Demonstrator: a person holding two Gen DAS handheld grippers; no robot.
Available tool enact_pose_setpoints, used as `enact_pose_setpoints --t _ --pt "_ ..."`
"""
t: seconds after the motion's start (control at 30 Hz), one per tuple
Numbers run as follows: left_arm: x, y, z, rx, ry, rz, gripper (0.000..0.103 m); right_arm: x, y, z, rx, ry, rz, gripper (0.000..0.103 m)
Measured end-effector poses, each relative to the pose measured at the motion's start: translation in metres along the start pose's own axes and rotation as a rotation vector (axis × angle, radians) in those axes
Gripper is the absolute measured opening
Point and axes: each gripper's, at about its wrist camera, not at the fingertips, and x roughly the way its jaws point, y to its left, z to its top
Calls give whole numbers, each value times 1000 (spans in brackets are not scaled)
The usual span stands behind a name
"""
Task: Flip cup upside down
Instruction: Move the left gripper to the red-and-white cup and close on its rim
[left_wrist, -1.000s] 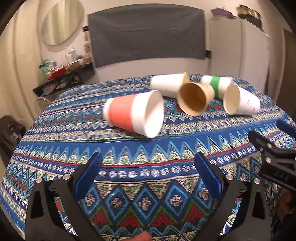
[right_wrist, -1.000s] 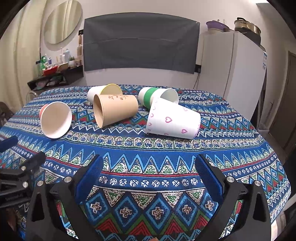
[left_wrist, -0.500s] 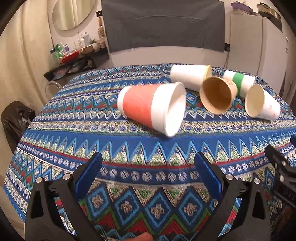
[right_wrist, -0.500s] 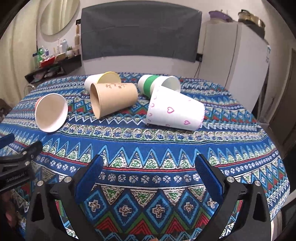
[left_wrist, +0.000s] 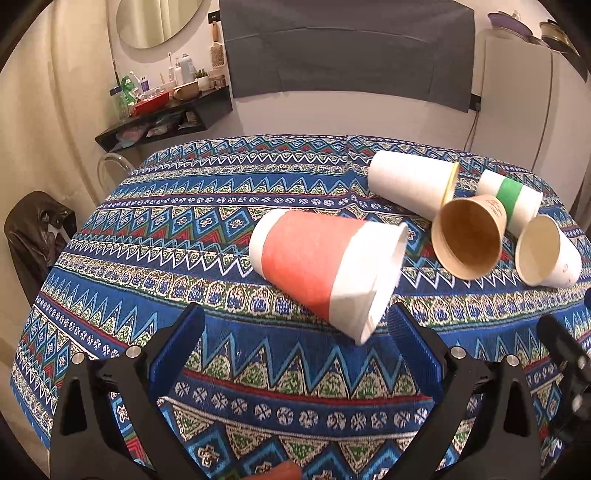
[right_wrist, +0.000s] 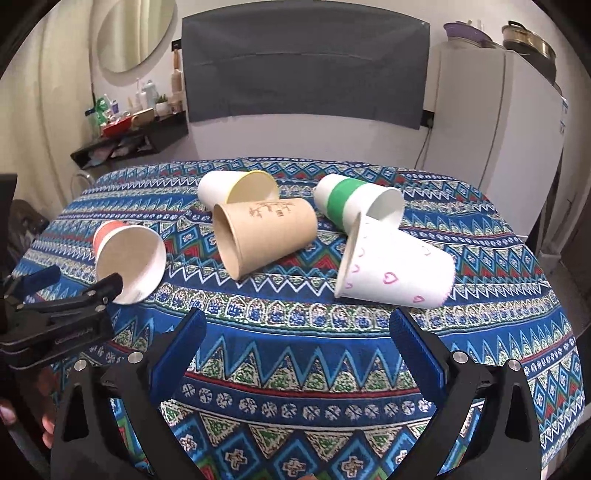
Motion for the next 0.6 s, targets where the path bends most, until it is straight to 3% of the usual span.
enact_pose_setpoints --t 0.13,0.2,0.27,0.33,0.47,0.6 --pt "9 1 4 -6 34 -3 76 9 5 1 -10 10 8 95" --pt "14 2 4 -11 64 -14 58 13 5 1 -6 20 20 95" --pt "19 3 3 -24 91 -29 30 17 4 0 -1 29 28 95" --pt "20 3 0 -20 105 -18 14 21 4 -1 -2 41 32 95" --pt "11 1 -3 5 89 -21 6 25 4 -2 -6 51 34 95" --pt "-1 -2 -7 31 91 -48 6 23 3 -4 -2 53 41 95"
